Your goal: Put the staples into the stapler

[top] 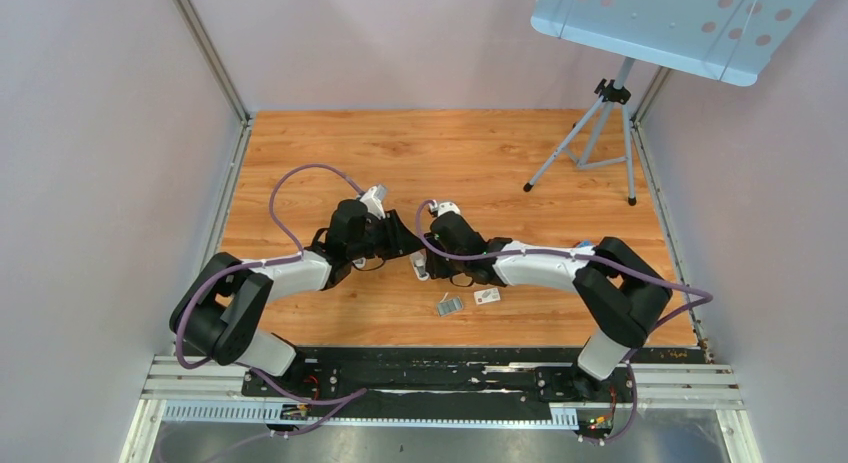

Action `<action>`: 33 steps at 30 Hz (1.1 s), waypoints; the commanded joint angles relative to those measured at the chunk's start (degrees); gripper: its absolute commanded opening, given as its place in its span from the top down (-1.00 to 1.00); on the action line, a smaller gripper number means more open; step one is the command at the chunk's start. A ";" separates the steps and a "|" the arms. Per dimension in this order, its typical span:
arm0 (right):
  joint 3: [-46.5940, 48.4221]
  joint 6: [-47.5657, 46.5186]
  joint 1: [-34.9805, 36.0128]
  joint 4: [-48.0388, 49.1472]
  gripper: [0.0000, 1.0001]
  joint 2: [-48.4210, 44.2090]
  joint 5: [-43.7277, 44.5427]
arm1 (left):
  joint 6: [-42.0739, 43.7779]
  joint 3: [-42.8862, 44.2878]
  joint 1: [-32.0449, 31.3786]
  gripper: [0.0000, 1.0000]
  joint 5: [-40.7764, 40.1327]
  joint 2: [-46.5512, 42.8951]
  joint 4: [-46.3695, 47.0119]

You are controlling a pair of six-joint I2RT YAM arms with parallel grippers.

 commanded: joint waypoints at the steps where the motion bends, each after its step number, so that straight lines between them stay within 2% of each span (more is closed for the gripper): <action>1: -1.59 -0.84 -0.71 -1.96 0.31 -4.24 0.24 | 1.12 -1.03 -0.30 0.29 0.36 -0.17 0.54; 7: -3.44 -0.19 -0.71 -2.70 0.29 -8.75 -0.45 | 2.93 -1.06 -0.30 0.30 -1.61 -1.29 -2.01; 12: -3.21 0.20 -0.84 -2.43 0.28 -10.72 -1.01 | 7.06 0.46 -0.29 0.31 -7.67 -4.70 -10.99; 16: -1.10 0.49 -1.17 -2.25 0.28 -9.29 -1.94 | 8.19 0.02 -0.30 0.30 -10.48 -7.42 -14.17; 21: 2.23 1.18 -1.50 -2.52 0.30 -5.44 -5.32 | 8.14 -0.40 -0.30 0.29 -10.45 -6.68 -14.51; 28: 4.79 1.15 -1.60 -3.74 0.31 -2.15 -5.83 | 6.18 -1.84 -0.32 0.27 -8.35 -4.42 -9.75; 33: 3.55 1.88 -1.61 -3.70 0.46 -0.76 -6.06 | 5.78 -1.95 -0.37 0.27 -7.81 -2.60 -8.85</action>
